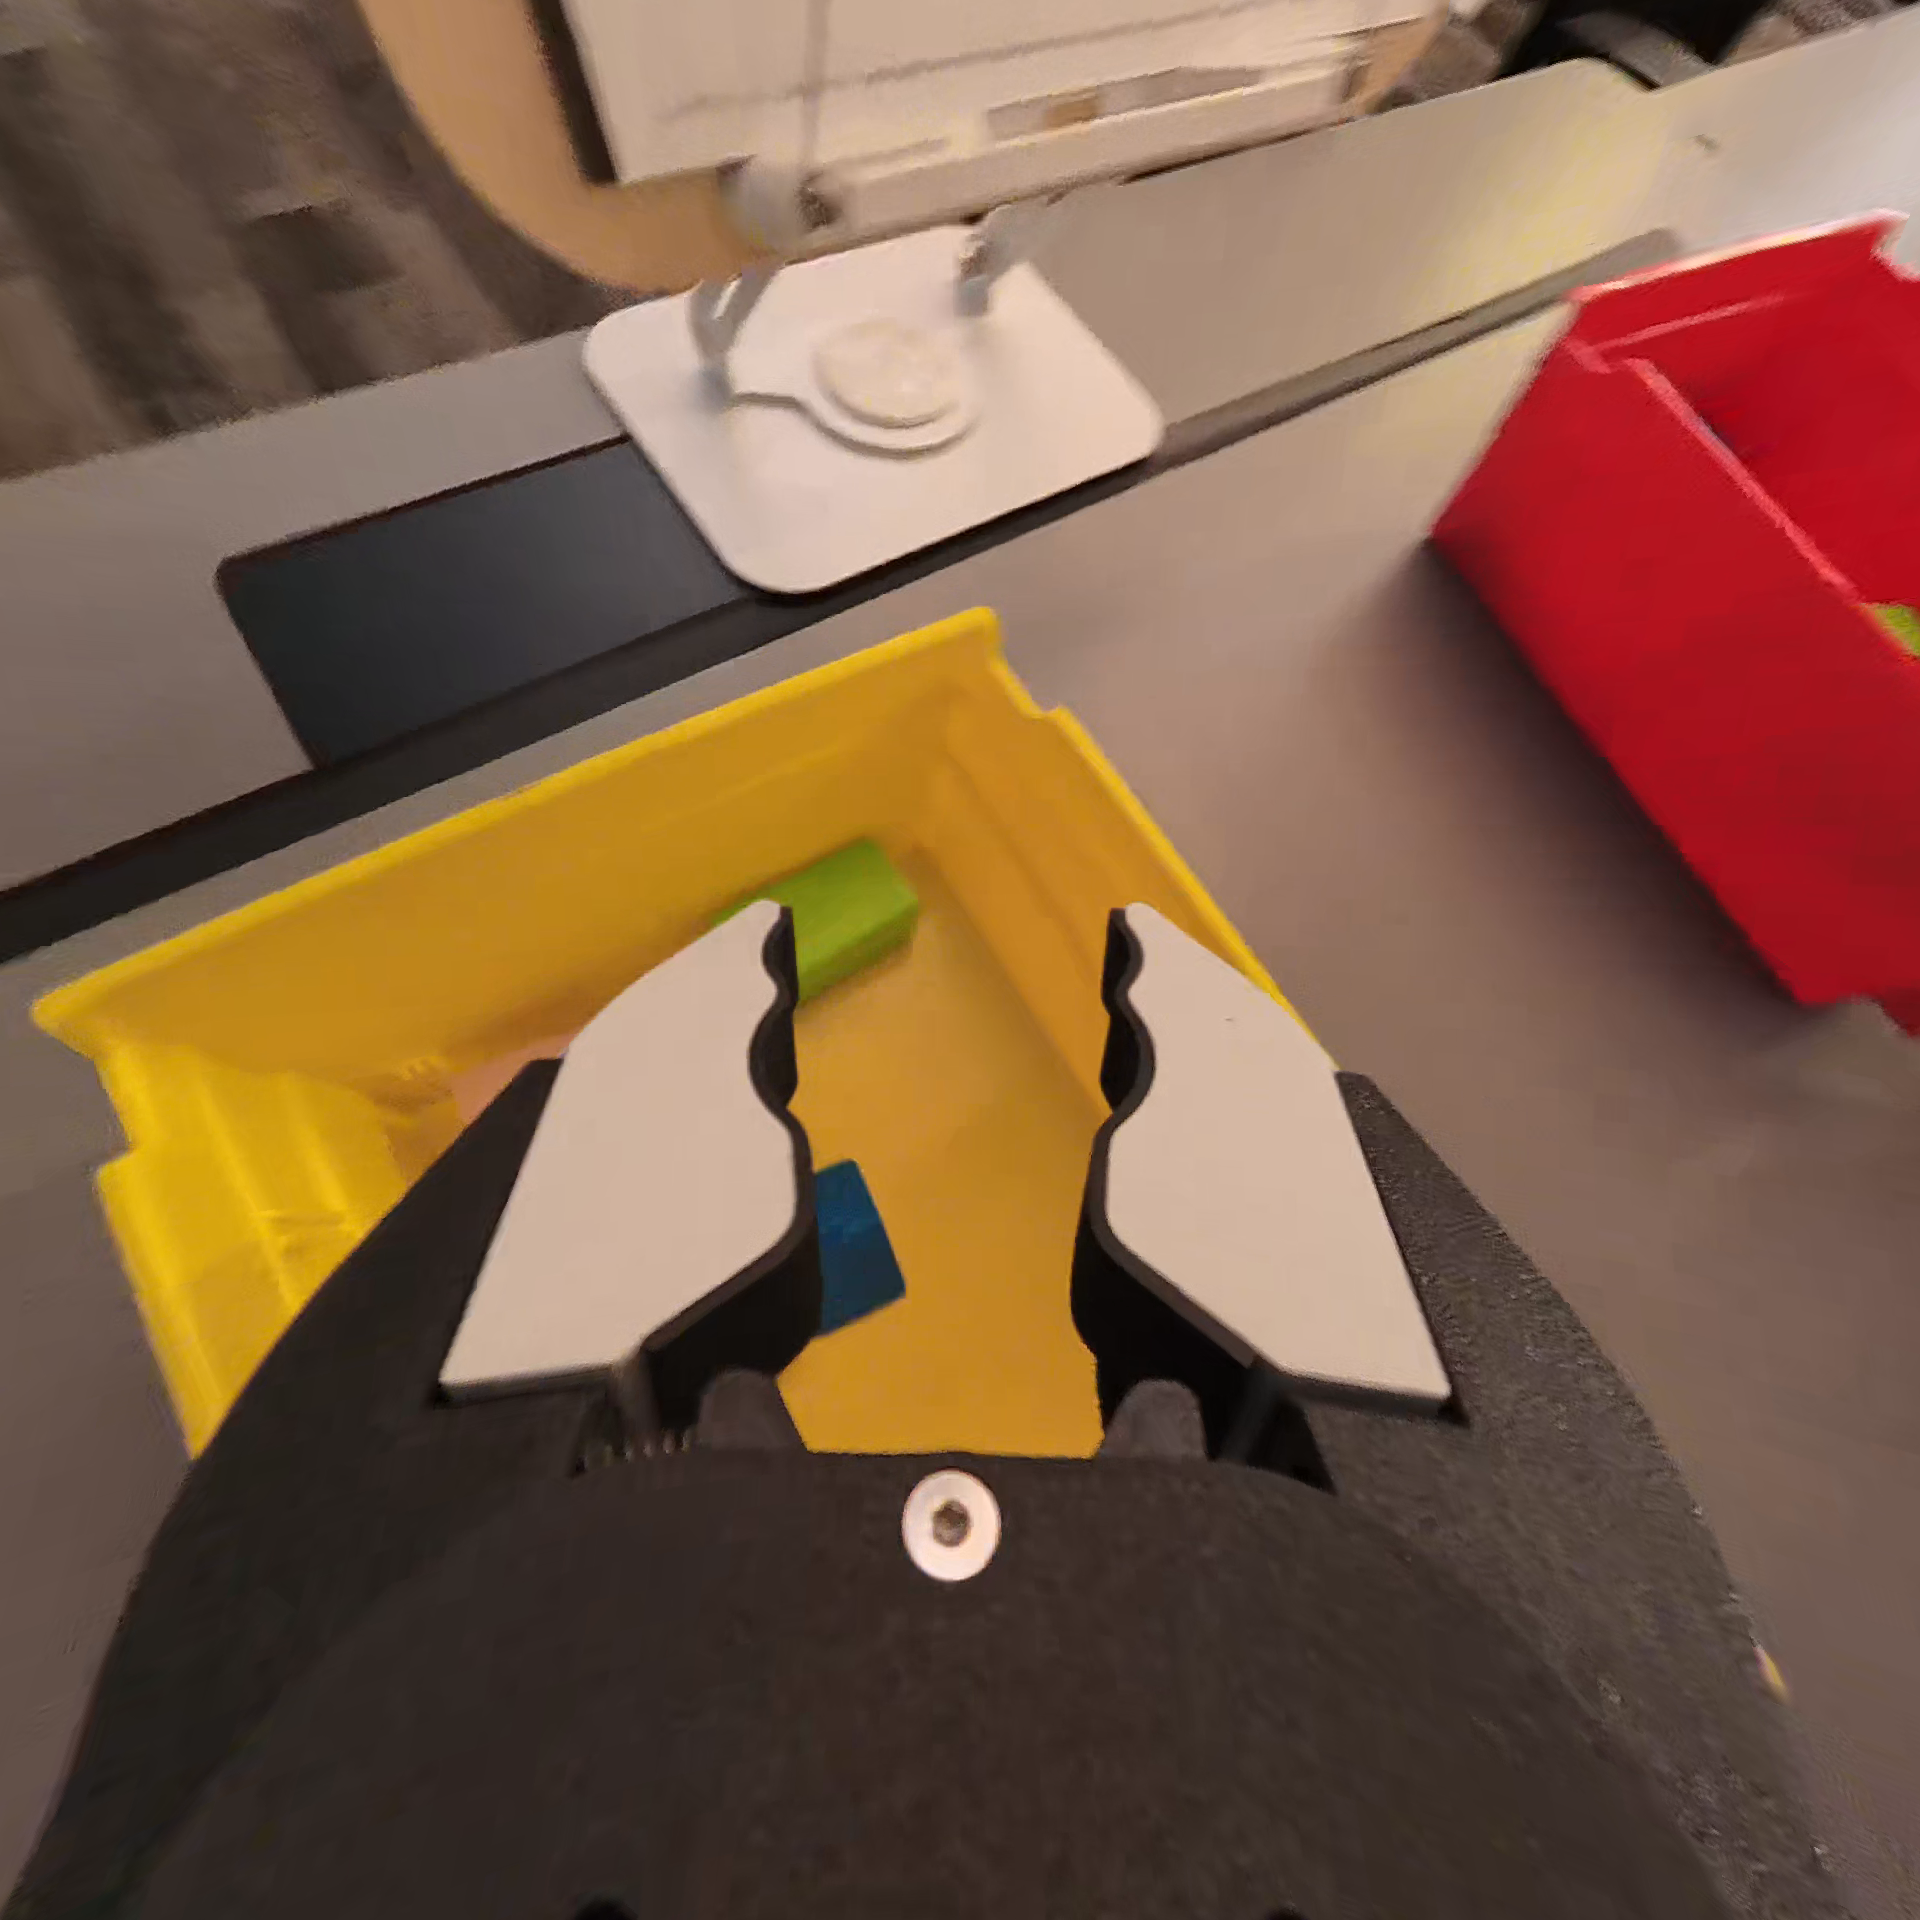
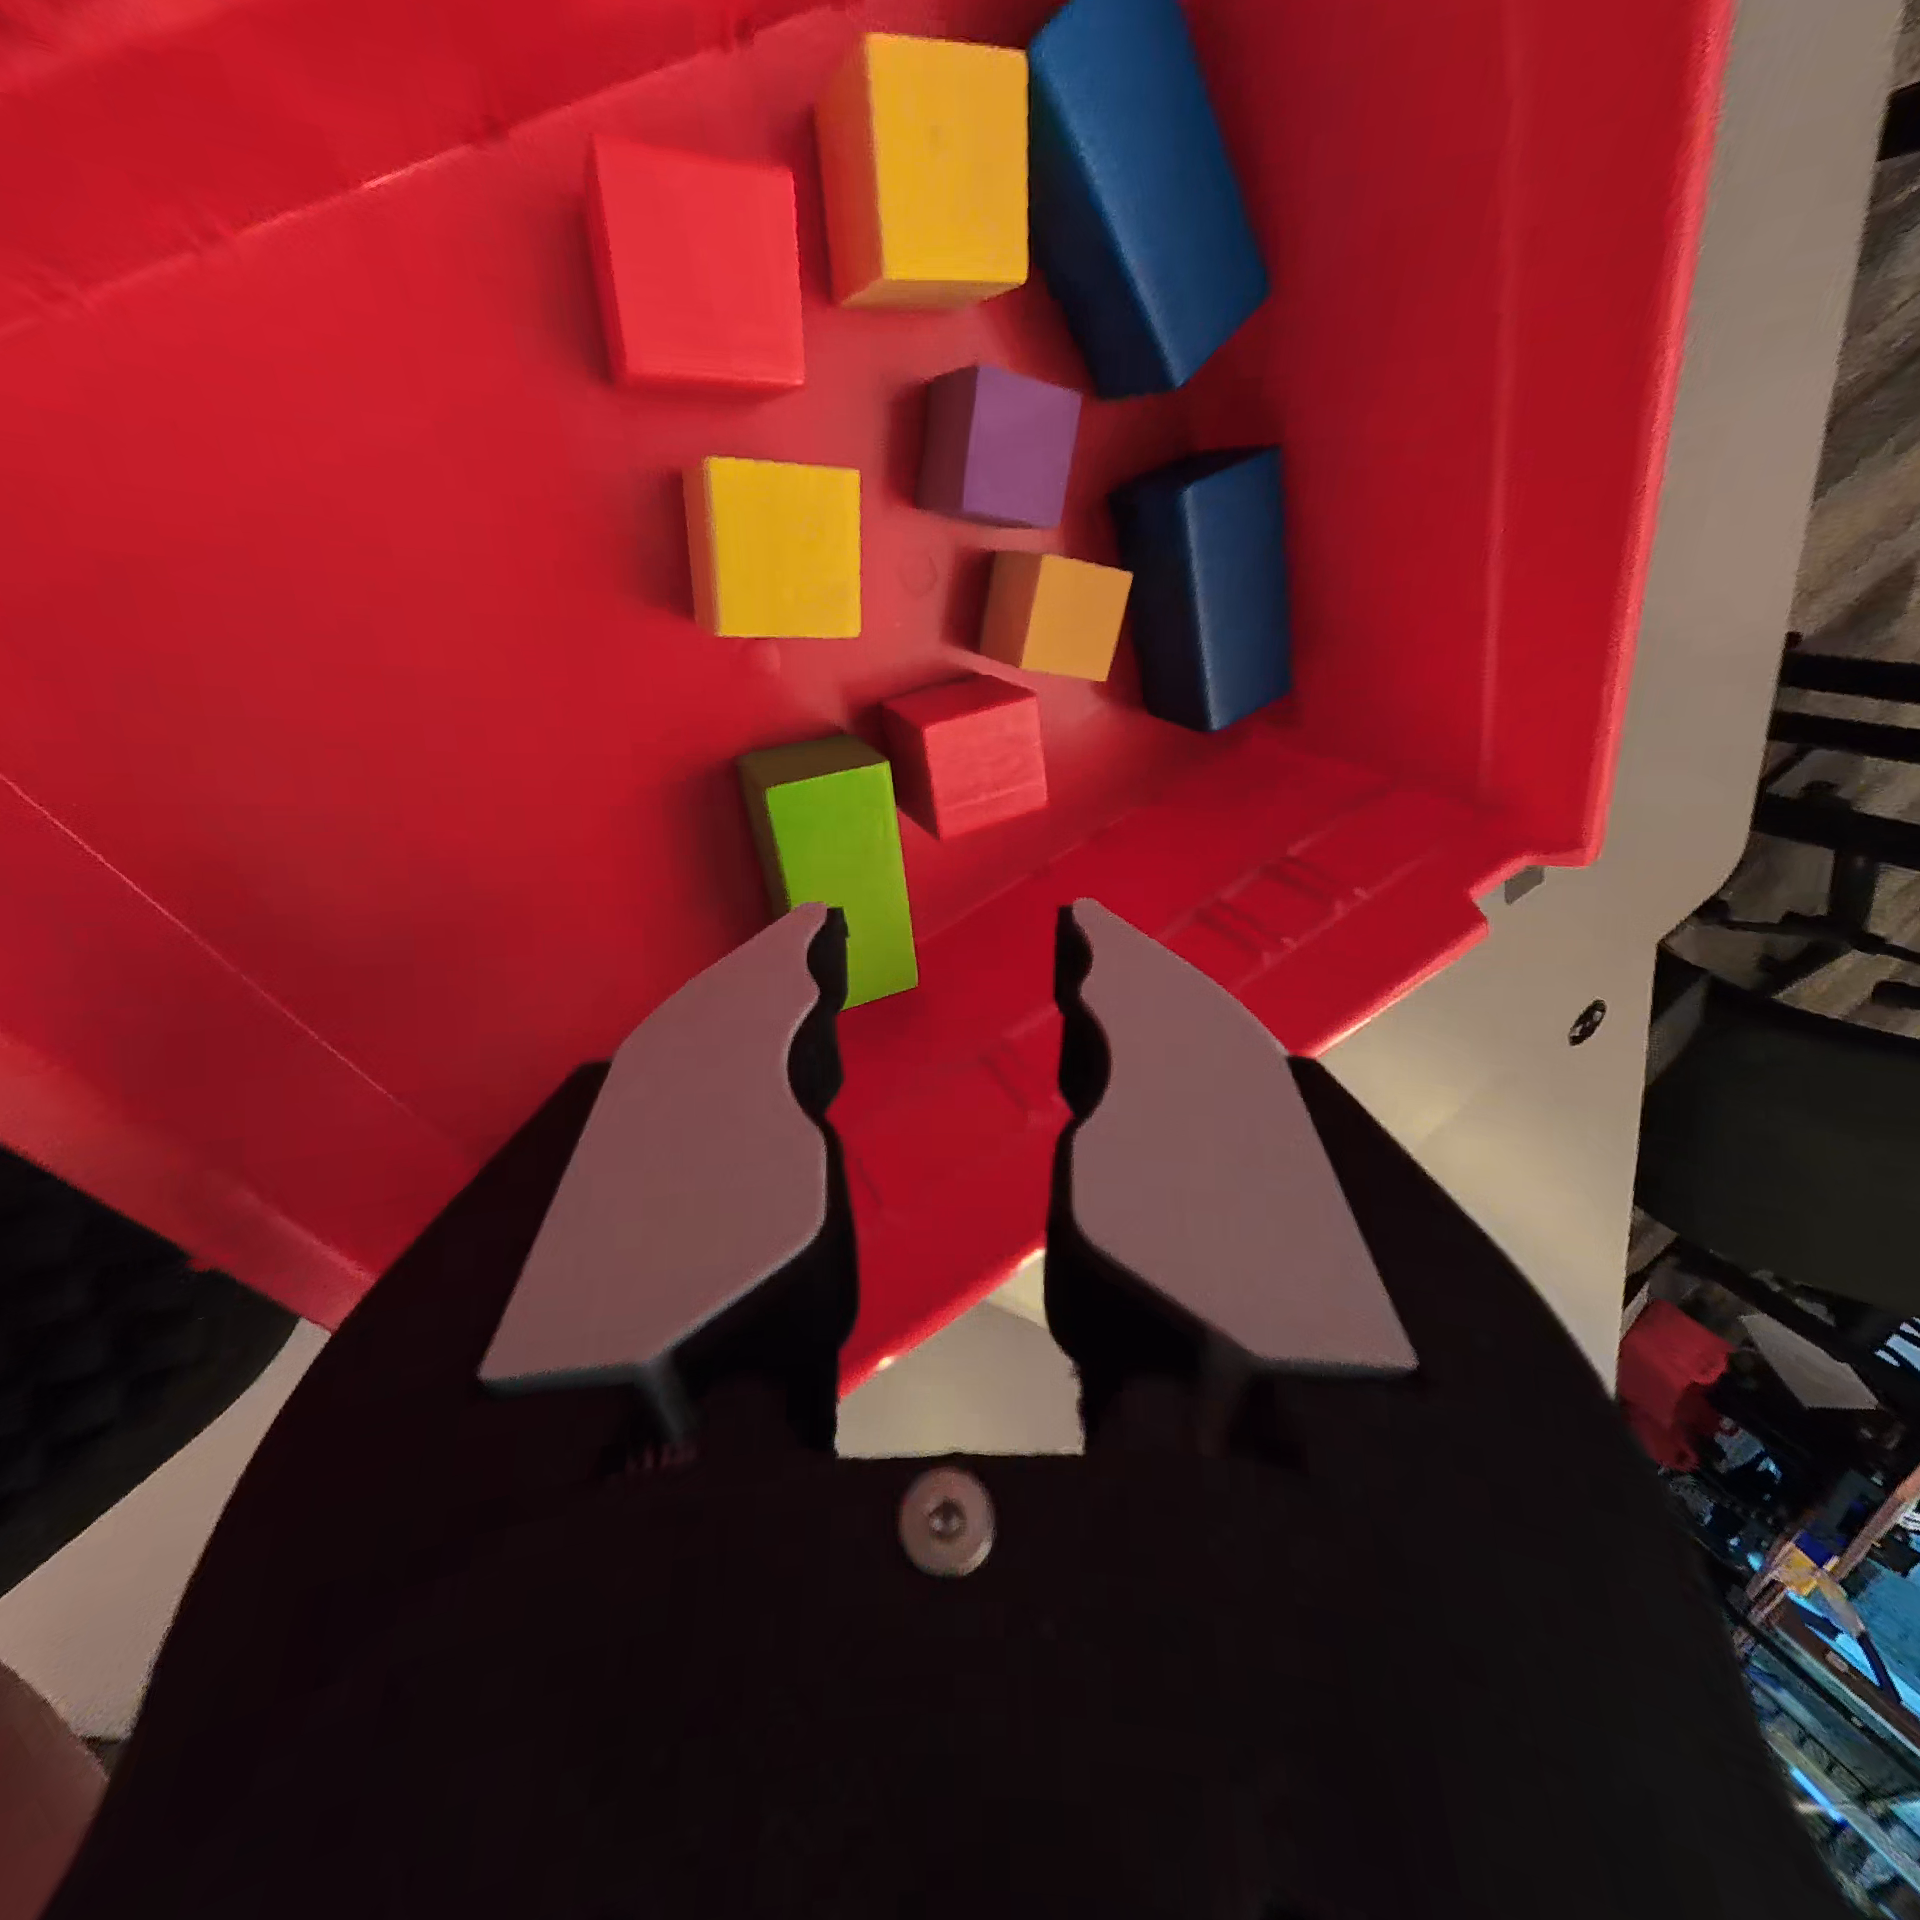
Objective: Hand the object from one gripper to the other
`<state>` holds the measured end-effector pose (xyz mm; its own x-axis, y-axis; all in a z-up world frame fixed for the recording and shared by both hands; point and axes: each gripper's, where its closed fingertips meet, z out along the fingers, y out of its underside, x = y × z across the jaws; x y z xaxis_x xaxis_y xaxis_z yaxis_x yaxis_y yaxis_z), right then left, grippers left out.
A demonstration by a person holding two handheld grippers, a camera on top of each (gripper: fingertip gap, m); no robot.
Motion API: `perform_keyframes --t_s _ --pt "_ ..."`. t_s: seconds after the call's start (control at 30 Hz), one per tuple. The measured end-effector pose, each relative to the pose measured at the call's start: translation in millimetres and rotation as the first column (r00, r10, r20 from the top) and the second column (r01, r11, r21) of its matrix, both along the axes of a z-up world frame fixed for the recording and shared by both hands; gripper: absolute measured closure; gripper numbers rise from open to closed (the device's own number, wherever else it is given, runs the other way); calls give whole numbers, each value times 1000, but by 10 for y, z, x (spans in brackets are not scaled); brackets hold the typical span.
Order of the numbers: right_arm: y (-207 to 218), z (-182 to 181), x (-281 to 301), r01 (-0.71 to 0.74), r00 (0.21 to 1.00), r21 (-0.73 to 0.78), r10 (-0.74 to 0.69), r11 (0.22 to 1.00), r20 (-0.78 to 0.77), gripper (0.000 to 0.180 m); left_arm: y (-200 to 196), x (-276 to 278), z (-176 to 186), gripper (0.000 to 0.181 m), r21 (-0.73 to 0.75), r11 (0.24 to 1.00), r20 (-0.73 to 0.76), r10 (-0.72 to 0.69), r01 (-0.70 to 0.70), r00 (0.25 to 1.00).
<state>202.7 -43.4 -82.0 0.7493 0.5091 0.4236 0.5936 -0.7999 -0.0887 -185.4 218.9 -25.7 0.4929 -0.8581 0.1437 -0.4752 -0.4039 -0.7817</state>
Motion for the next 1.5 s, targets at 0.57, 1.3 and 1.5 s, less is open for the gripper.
perform_keyframes --t_s 0.57,1.3,1.5 --pt "-77 38 149 33 999 39 -33 999 -17 140 404 211 -1046 99 -11 966 -237 248 -258 939" --pt "-126 -53 176 36 999 -8 -36 999 -2 140 392 81 -1150 139 9 971 -345 228 -239 911" --pt "-140 -87 171 36 999 -26 -36 999 -4 140 363 187 -1109 116 -55 967 -272 225 -249 936"
